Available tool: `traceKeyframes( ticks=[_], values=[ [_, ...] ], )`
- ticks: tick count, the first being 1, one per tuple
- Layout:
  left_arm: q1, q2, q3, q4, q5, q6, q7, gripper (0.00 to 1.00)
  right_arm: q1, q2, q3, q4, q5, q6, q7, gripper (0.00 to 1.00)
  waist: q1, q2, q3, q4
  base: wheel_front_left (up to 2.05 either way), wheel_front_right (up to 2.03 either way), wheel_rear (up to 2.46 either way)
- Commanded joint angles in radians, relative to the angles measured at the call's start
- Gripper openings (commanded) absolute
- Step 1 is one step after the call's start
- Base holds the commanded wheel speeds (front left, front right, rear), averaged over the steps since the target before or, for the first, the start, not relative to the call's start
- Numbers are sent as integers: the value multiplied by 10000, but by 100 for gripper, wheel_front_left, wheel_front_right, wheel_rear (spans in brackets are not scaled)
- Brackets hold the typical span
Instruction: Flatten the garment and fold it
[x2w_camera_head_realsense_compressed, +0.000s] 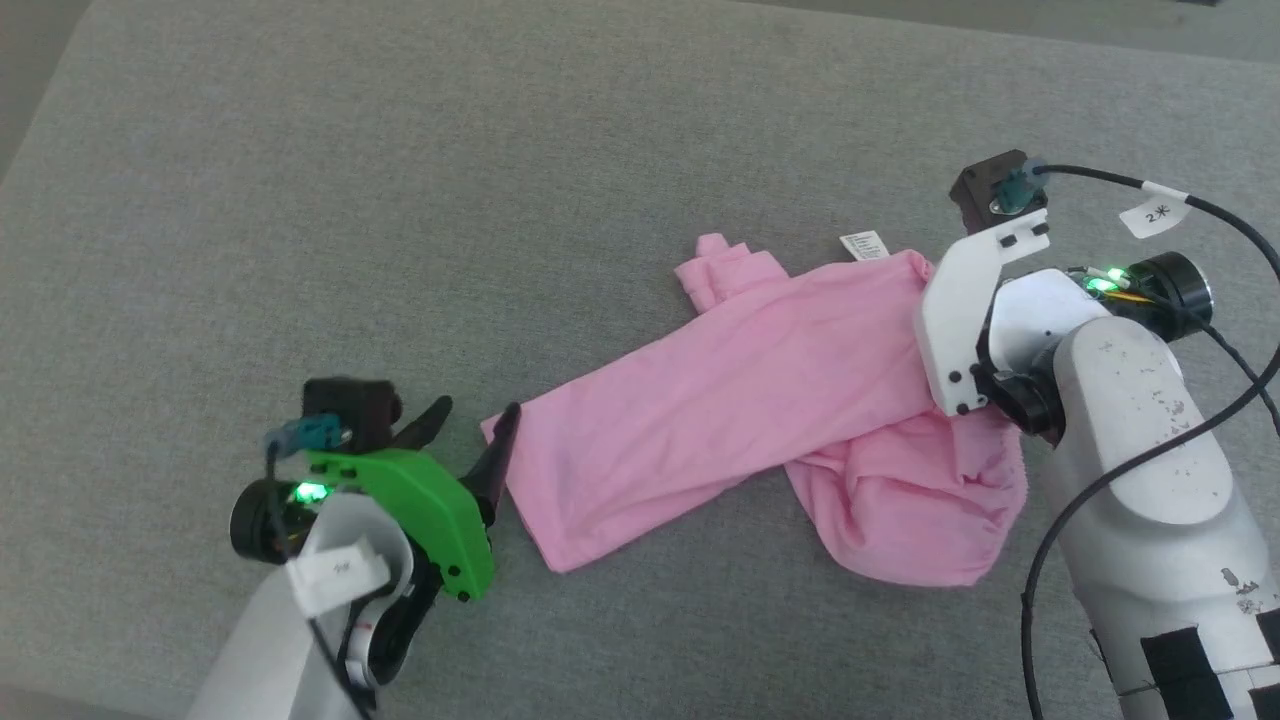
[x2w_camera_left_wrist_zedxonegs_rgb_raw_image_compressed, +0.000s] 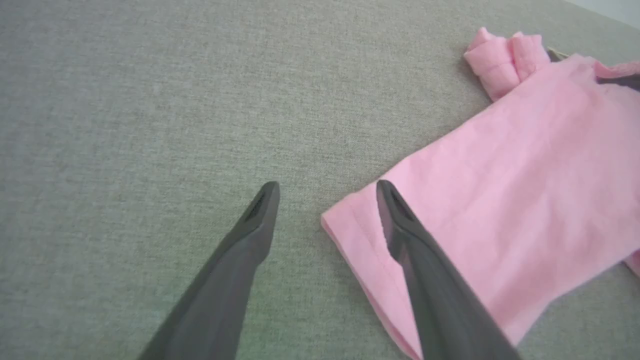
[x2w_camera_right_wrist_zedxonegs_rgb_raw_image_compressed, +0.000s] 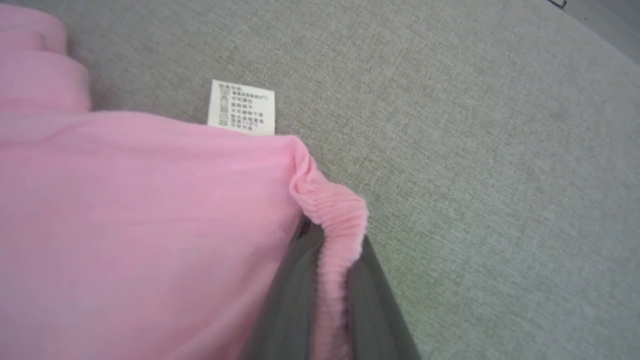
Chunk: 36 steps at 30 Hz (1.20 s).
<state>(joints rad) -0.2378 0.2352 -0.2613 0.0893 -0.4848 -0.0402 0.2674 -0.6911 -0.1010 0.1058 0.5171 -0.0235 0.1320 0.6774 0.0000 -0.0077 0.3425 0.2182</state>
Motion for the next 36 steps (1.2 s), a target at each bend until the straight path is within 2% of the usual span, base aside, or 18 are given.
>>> traceKeyframes(
  ticks=[1, 6, 9, 10, 11, 15, 21, 28, 33, 36],
  values=[
    [-254, 171, -122, -55, -50, 44, 533, 100, 85, 23, 62, 4, 115, -13, -60, 0, 0, 77, -5, -83, 0, 0, 0],
    [-513, 357, -542, 213, -68, 212, 2204, 100, 6, 48, 264, -92, 225, -13, -123, 0, 0, 77, 57, -247, 0, 0, 0],
    [-588, 351, -635, 627, -183, 170, 2543, 100, -23, 105, 379, -156, 356, -13, -198, 0, 0, 77, 67, -402, 0, 0, 0],
    [-608, 325, -633, 717, -246, 121, 2512, 41, -33, 124, 413, -159, 415, -13, -220, 0, 0, 77, 72, -454, 0, 0, 0],
    [-598, 276, -633, 776, -347, 64, 2506, 0, -43, 128, 450, -162, 446, -13, -230, 0, 0, 77, 74, -490, 0, 0, 0],
    [-555, 115, -559, 890, -943, -219, 2587, 0, -99, 27, 494, -238, 555, -13, -331, 0, 0, 77, 9, -580, 0, 0, 0],
    [-1526, 41, 129, 431, -1496, -414, 1855, 0, -392, 151, -167, -588, 1547, -13, -694, 0, 0, 77, -254, -601, 0, 0, 0],
    [-4415, 618, 689, 510, -1205, -651, 1032, 0, -1920, 332, -766, -1099, 2789, -13, -209, 0, 0, 77, -349, -957, 0, 0, 0],
    [-6842, 1207, 918, 1760, -581, -632, 700, 0, -3585, 454, -913, -1092, 3116, -13, 34, 0, 0, 77, -68, -1397, 0, 0, 0],
    [-8180, 1478, 956, 2715, -109, -535, 347, 0, -4594, 488, -951, -820, 2982, -13, -234, 0, 0, 77, 178, -1684, 0, 0, 0]
  ],
)
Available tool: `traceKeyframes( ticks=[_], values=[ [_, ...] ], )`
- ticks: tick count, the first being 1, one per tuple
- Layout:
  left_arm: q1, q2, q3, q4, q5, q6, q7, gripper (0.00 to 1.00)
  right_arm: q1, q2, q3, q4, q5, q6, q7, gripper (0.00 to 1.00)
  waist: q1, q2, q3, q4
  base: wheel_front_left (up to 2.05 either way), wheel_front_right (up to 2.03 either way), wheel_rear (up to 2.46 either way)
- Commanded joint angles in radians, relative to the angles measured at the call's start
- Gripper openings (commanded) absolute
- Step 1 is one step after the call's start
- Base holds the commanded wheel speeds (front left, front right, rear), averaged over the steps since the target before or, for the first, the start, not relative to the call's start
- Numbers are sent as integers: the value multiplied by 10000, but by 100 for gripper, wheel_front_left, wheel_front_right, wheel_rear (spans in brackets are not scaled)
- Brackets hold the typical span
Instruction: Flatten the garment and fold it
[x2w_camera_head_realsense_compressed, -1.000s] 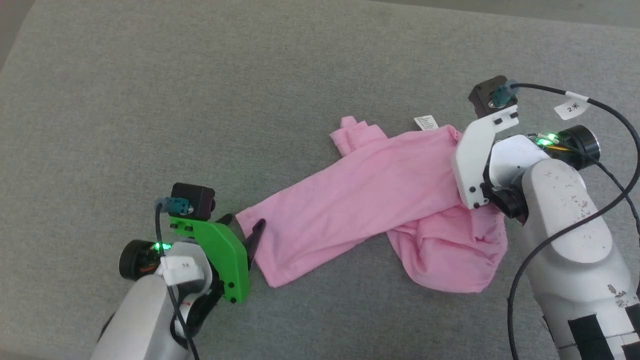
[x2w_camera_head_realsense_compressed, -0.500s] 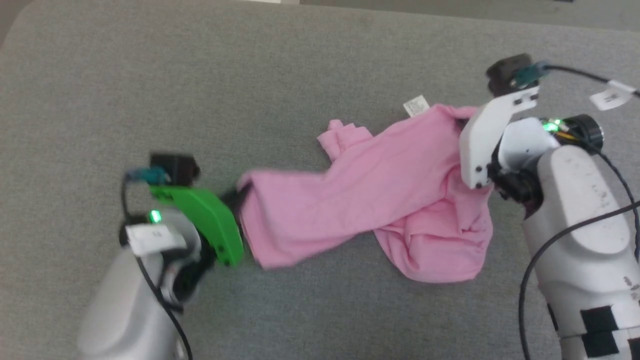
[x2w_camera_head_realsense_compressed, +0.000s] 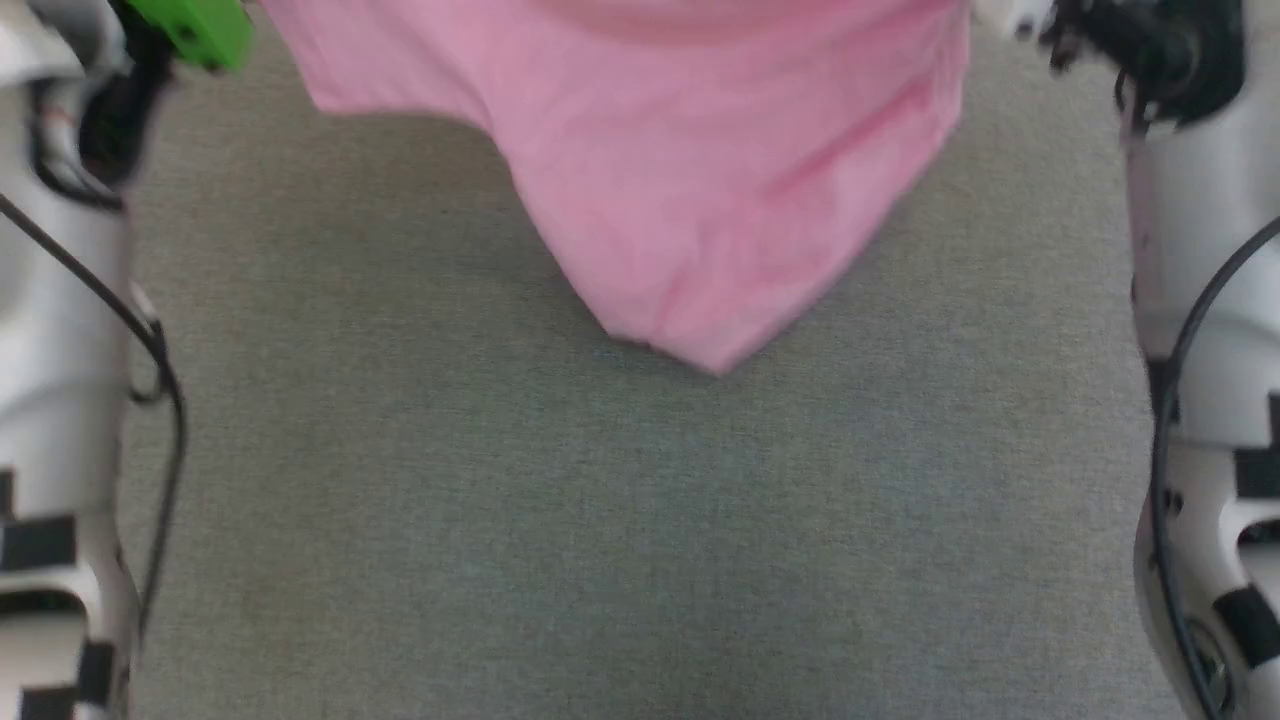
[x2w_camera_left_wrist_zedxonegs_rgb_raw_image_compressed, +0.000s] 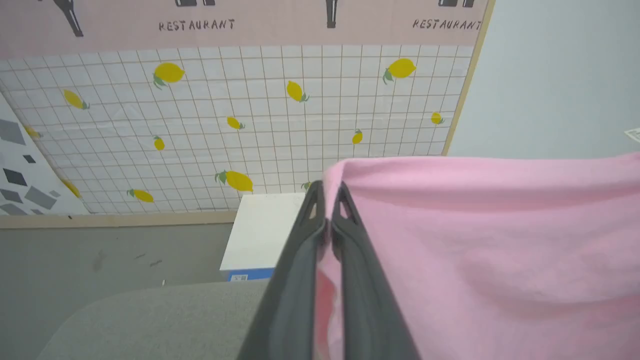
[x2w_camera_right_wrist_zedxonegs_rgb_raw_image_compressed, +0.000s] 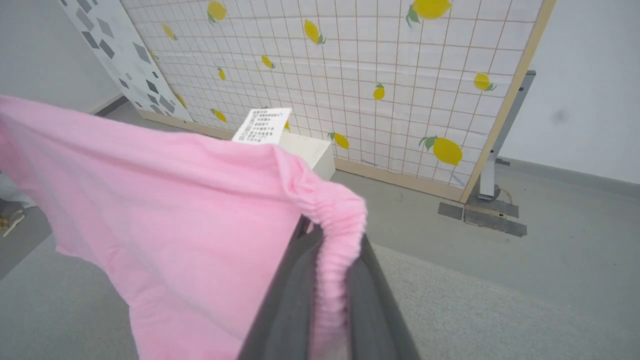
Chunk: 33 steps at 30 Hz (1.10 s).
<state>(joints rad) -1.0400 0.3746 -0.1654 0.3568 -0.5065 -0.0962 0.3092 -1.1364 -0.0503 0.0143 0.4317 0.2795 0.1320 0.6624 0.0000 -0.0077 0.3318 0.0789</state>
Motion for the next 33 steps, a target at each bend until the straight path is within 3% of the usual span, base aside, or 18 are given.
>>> traceKeyframes(
  ticks=[1, 9, 17, 22, 27, 33],
  values=[
    [-620, 89, 100, 325, 176, 115, -319, 0, -529, -11, -70, 162, -84, -13, -304, 0, 0, 77, 372, -372, 0, 0, 0],
    [-2949, 499, 124, 1345, 1189, 317, -2401, 0, -2715, -2, 184, 1368, 128, -13, -2542, 0, 0, 77, 793, -725, 0, 0, 0],
    [-3291, 500, 167, 2004, 1093, 93, -3768, 0, -2996, 0, 415, 2219, 700, -13, -4012, 0, 0, 77, 898, -535, 0, 0, 0],
    [-2358, 613, -59, 2002, 847, -130, -3861, 0, -1809, -6, 1083, 1946, 1258, -13, -4233, 0, 0, 77, 574, -370, 0, 0, 0],
    [-458, 702, 21, 1255, 308, -201, -3919, 0, 332, -255, 1574, 806, 2338, -13, -4390, 0, 0, 77, -132, -225, 0, 0, 0],
    [2920, 675, 432, -679, -382, 336, -3610, 0, 3627, -861, 1825, -1160, 3440, -13, -3950, 0, 0, 77, -1128, -96, 0, 0, 0]
  ],
)
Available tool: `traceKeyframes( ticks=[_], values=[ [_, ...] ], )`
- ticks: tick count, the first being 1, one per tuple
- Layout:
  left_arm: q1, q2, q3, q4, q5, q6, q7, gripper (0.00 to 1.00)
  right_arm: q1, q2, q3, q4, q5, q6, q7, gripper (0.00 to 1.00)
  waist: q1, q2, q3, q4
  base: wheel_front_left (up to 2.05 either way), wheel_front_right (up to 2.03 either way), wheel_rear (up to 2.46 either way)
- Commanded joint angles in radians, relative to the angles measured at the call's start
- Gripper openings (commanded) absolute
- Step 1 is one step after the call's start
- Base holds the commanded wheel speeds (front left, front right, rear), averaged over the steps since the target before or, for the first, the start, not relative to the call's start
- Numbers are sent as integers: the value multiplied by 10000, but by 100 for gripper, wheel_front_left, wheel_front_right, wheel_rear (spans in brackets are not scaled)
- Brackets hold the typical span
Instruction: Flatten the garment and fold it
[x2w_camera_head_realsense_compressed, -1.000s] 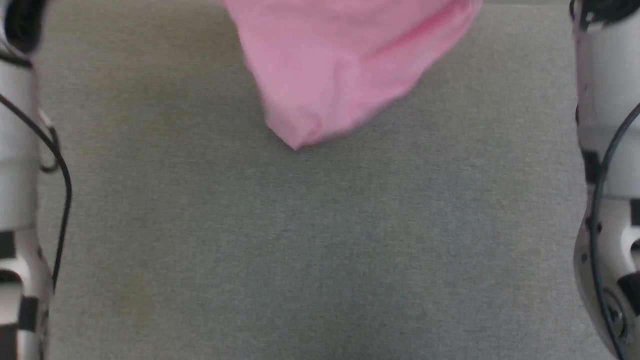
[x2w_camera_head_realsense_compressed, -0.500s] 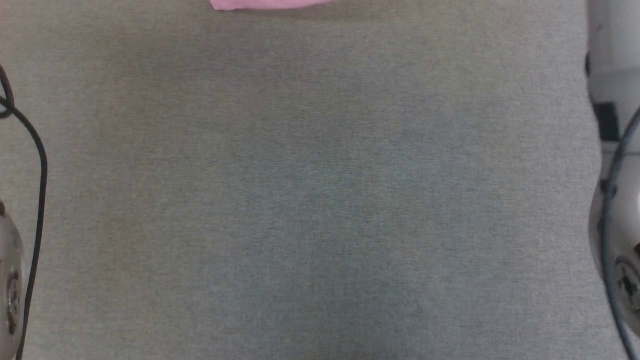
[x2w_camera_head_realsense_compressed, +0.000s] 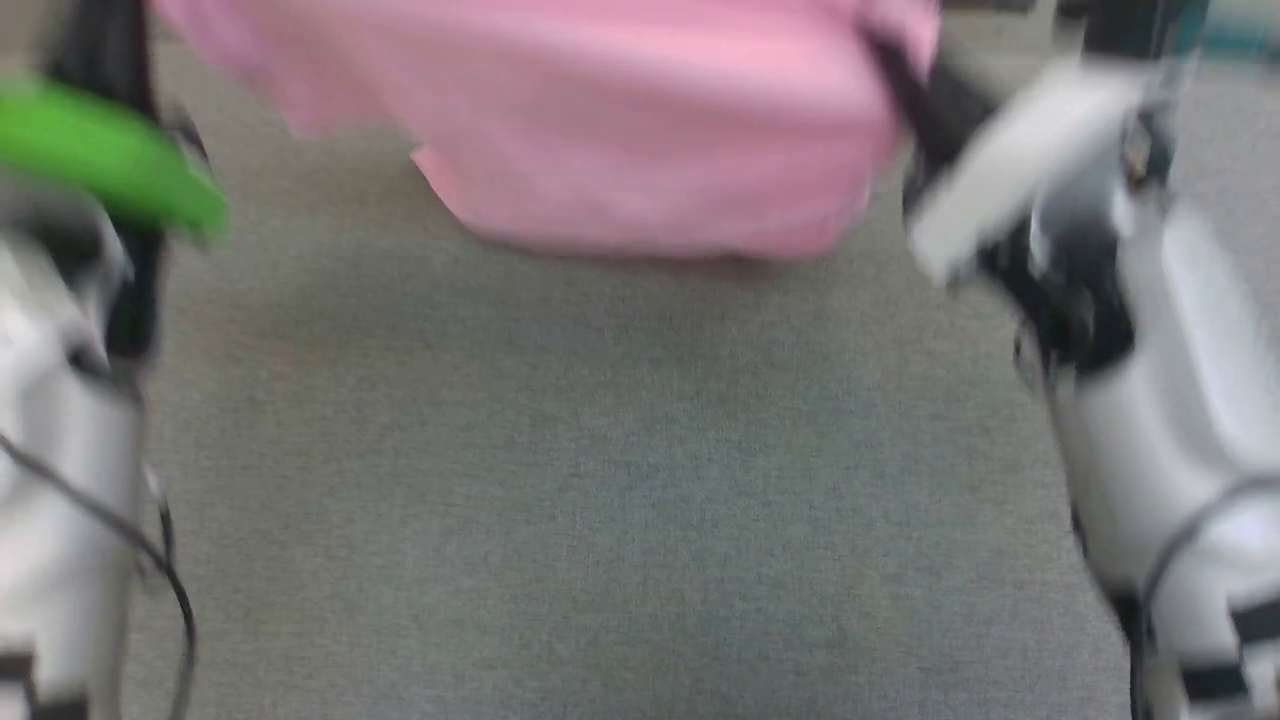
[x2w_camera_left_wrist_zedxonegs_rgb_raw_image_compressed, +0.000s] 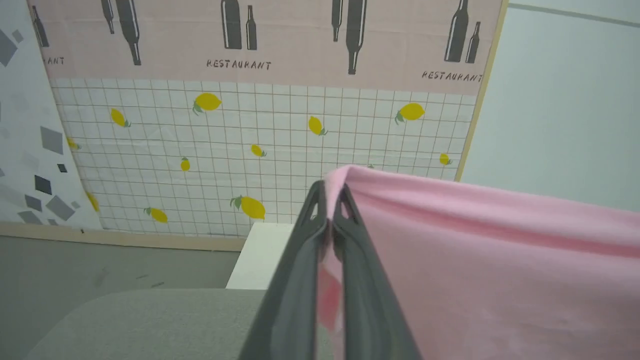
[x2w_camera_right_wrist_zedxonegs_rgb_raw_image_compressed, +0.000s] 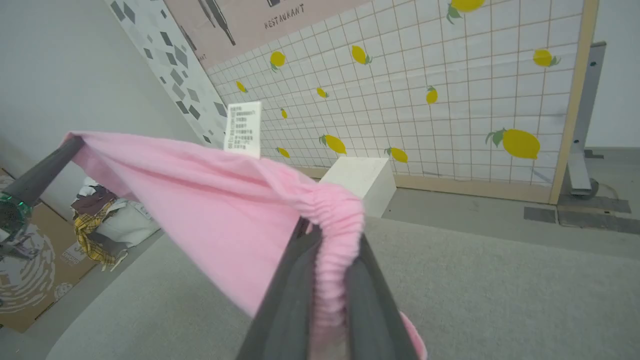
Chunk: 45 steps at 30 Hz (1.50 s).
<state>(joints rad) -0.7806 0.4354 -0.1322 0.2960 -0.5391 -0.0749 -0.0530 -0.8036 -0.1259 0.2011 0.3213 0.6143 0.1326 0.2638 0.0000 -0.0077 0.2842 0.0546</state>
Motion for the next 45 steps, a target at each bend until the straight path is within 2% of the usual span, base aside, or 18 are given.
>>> traceKeyframes(
  ticks=[1, 2, 3, 9, 14, 19, 26, 29, 35, 40, 45],
  values=[
    [1076, 35, 142, -476, -166, 279, 145, 0, 966, -184, -16, -404, 281, -19, 216, 0, 0, 77, -846, 148, 0, 0, 0],
    [1690, -19, 199, -794, -317, 421, 309, 0, 1489, -254, 22, -699, 397, -19, 378, 0, 0, 77, -961, 142, 0, 0, 0],
    [3872, -182, 272, -1821, -727, 921, 927, 0, 3237, -417, -3, -1567, 746, -19, 852, 0, 0, 77, -1347, 104, 0, 0, 0],
    [7493, -348, -32, -3152, -1126, 1935, 2444, 0, 5825, -680, 124, -2518, 654, -19, 1517, 0, 0, 77, -1832, 118, 0, 0, 0],
    [9239, -209, -253, -3603, -1202, 2626, 3529, 0, 7194, -1070, 651, -2877, 386, -19, 2171, 0, 0, 77, -2082, 255, 0, 0, 0],
    [10515, -110, -250, -4150, -1410, 3311, 4447, 0, 8043, -2051, 1589, -3093, 76, -19, 3818, 0, 0, 77, -2283, 349, 0, 0, 0],
    [11510, -126, -276, -4885, -1786, 3710, 5153, 0, 8626, -2125, 1195, -3617, 306, -19, 5710, 0, 0, 77, -2419, 398, 0, 0, 0],
    [11364, -205, -193, -5177, -1760, 3654, 4846, 0, 8617, -1932, 842, -3916, 204, -19, 5717, 0, 0, 77, -2411, 418, 0, 0, 0],
    [9701, -45, -140, -5329, -1188, 3086, 3852, 0, 8519, -1516, 310, -4218, -137, -19, 5534, 0, 0, 77, -2121, 439, 0, 0, 0],
    [7502, 187, -526, -4450, -875, 2151, 3605, 0, 8152, -1054, -5, -4464, -395, -19, 5348, 0, 0, 77, -1438, 191, 0, 0, 0],
    [5158, 133, -997, -2987, -523, 1275, 3261, 0, 7740, -640, -205, -4610, -715, -19, 5204, 0, 0, 77, -620, -165, 0, 0, 0]
  ],
)
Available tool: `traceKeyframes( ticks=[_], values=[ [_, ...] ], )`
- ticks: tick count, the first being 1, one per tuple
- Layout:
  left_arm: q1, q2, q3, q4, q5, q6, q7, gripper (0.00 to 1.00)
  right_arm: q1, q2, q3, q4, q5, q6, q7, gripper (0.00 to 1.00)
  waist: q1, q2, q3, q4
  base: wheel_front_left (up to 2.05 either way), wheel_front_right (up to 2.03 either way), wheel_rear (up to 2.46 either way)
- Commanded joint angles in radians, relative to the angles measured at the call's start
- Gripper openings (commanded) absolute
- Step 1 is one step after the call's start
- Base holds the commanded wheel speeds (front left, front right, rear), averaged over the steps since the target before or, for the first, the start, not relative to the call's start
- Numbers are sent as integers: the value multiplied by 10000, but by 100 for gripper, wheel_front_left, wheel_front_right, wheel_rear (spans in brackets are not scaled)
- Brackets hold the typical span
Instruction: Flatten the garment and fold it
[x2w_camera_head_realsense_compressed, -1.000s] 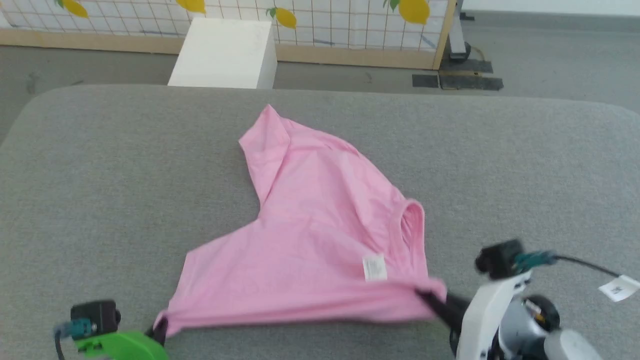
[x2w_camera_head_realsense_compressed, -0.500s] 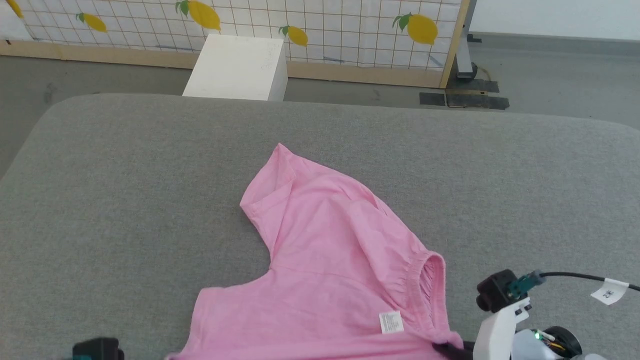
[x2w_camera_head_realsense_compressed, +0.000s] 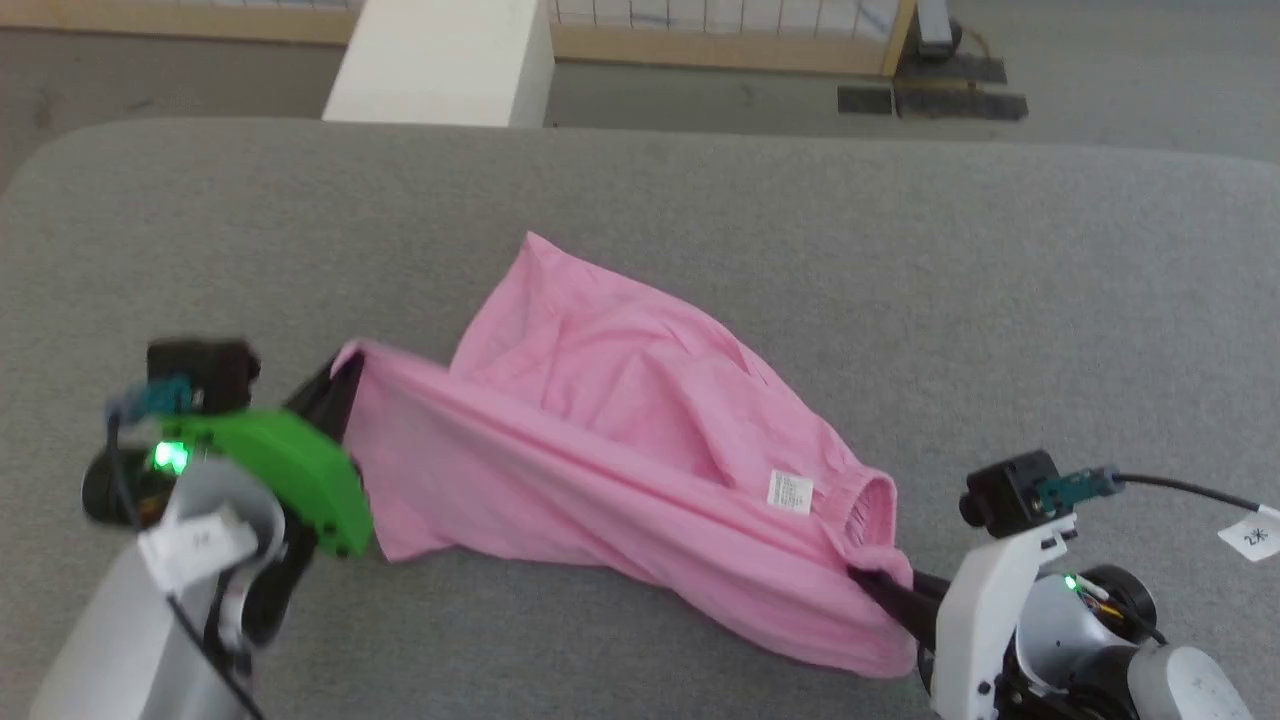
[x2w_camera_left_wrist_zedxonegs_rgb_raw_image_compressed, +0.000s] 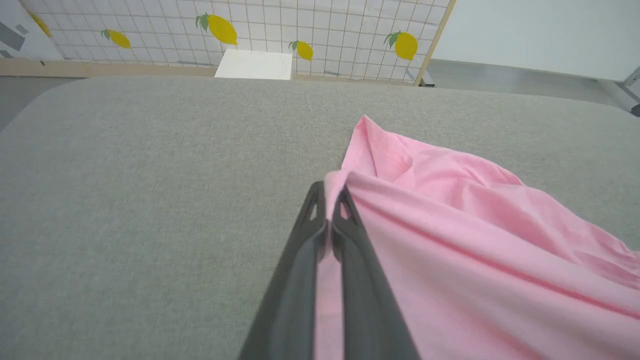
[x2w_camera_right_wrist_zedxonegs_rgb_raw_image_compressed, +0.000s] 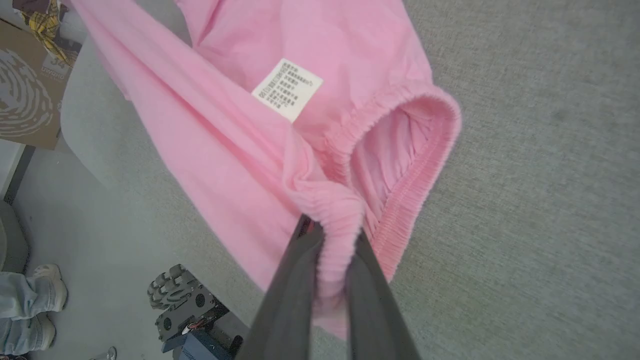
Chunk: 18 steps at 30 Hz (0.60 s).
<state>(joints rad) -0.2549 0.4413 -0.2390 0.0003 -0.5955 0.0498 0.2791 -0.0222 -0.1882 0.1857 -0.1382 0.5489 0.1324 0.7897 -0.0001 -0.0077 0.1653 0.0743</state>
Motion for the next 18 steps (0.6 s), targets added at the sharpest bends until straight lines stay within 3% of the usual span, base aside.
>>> traceKeyframes(
  ticks=[1, 7, 18],
  values=[
    [-589, 64, -60, 312, 130, -173, -97, 0, -185, 79, -65, -40, -133, -17, -97, 0, 1, 77, 749, -481, 0, 0, 0],
    [-2878, -124, -620, 2036, 470, -991, -192, 0, -741, 482, -25, -35, -285, -17, -340, 0, 1, 77, 1575, -1117, 0, 0, 0],
    [-5436, -136, -1104, 4399, 792, -1461, 22, 0, -1546, 960, 53, 221, -428, -17, -904, 0, 1, 77, 2602, -1812, 0, 0, 0]
  ],
)
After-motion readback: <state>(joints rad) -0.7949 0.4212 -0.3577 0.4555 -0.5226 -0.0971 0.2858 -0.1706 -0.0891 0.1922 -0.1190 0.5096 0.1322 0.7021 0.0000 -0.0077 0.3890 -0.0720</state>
